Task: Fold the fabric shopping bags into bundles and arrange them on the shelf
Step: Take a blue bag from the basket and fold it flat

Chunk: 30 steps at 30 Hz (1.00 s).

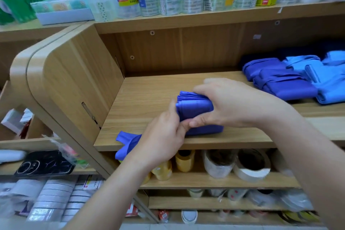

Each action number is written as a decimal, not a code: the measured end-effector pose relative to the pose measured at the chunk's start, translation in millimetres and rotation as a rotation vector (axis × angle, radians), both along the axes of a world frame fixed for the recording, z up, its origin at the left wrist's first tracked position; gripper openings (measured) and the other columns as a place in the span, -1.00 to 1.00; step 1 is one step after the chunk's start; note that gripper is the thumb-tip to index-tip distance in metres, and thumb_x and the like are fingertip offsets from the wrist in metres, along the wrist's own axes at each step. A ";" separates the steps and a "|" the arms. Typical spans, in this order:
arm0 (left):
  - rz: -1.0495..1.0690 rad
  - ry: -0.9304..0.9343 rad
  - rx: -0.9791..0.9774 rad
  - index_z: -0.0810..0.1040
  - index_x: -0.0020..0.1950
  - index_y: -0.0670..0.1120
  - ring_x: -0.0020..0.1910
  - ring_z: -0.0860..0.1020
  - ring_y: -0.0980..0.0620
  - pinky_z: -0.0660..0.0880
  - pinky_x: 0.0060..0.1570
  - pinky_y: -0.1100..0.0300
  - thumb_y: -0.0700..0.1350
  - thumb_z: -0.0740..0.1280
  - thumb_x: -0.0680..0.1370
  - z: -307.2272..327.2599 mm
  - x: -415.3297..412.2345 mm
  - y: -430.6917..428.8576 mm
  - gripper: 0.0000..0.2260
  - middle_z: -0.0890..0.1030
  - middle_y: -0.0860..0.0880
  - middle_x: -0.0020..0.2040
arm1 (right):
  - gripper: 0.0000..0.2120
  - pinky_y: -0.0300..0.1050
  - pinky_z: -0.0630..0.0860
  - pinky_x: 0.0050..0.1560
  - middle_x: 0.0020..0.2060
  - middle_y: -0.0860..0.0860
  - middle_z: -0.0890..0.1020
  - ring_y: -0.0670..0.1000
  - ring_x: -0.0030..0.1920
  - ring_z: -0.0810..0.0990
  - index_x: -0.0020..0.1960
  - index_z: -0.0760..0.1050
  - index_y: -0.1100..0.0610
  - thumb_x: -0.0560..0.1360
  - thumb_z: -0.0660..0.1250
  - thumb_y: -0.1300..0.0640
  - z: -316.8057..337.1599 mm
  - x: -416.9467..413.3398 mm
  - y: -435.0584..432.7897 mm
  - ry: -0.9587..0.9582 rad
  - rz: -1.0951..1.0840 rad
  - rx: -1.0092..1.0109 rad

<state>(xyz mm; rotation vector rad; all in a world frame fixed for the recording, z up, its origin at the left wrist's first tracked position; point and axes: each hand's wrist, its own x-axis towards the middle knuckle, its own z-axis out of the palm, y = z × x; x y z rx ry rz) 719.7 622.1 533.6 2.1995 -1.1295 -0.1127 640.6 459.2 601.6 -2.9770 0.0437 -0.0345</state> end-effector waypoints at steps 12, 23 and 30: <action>0.003 0.558 -0.244 0.67 -0.06 -0.05 -0.37 0.53 0.04 0.48 -0.42 0.30 -0.23 0.44 0.39 43.8 45.0 69.1 -0.84 0.65 -0.11 -0.30 | -0.66 -0.03 0.42 -0.27 -0.41 -0.10 0.51 -0.09 -0.29 0.47 -0.32 0.40 -0.01 0.36 0.54 -0.09 -3.0 -16.9 -31.2 -0.121 0.045 0.131; -0.084 -0.497 -0.256 0.65 0.13 -0.06 0.07 0.54 0.03 0.44 0.12 0.20 0.02 0.38 0.49 42.6 -1.9 57.0 -0.73 0.57 0.00 0.05 | -0.72 -0.05 0.39 -0.23 -0.34 -0.11 0.53 -0.09 -0.25 0.49 -0.26 0.40 -0.04 0.43 0.47 -0.09 1.0 -15.2 -38.0 -0.084 -0.021 0.059; -0.070 -0.573 0.394 0.55 0.16 0.01 -0.08 0.60 -0.05 0.57 -0.22 0.11 0.21 0.48 0.34 5.0 -7.6 19.8 -0.51 0.62 0.04 -0.04 | -0.67 -0.07 0.34 -0.27 -0.39 -0.11 0.50 -0.10 -0.29 0.46 -0.31 0.36 -0.02 0.41 0.49 -0.06 -2.4 -13.5 -42.2 -0.096 -0.004 0.101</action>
